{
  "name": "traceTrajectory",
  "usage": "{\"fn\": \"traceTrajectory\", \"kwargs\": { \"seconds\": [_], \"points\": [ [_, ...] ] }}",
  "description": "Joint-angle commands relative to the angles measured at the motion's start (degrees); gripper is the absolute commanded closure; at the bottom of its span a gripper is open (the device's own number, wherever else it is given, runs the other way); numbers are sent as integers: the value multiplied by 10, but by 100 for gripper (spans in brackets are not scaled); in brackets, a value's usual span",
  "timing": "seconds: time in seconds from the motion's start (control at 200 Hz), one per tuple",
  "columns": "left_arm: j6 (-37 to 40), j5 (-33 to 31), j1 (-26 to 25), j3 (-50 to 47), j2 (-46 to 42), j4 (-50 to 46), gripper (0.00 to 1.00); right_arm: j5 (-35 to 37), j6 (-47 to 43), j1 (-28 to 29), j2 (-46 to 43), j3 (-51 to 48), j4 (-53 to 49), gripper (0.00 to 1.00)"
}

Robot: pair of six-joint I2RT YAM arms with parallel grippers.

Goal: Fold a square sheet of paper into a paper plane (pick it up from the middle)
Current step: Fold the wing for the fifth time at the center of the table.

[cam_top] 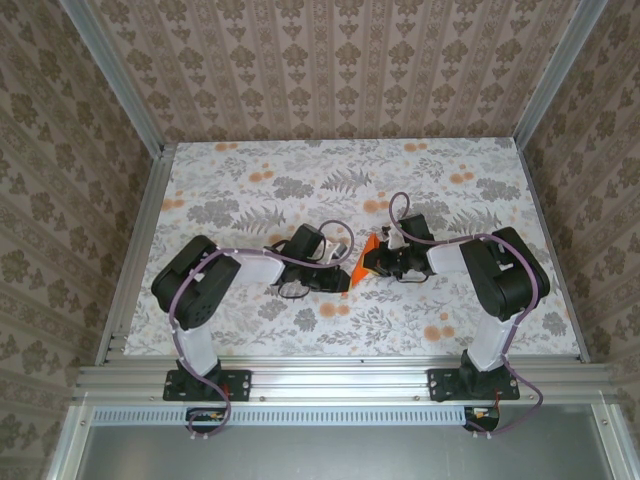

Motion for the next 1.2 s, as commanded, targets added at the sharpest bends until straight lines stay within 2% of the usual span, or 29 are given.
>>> {"fn": "traceTrajectory", "kwargs": {
  "seconds": [0.0,0.455,0.77,1.085,1.195],
  "points": [
    [8,19,-5,2,11,-6,81,116,-8,-11,51,-14,-65,89],
    [12,26,-14,12,12,-8,80,118,-8,-12,54,-11,-69,89],
    [32,-7,-19,19,13,-46,81,118,-6,-11,55,-12,-69,89],
    [33,0,-21,22,19,-45,81,120,-6,-12,55,-11,-70,89],
    [48,-16,-23,29,16,-75,81,120,-6,-12,56,-11,-70,89]
  ]
}}
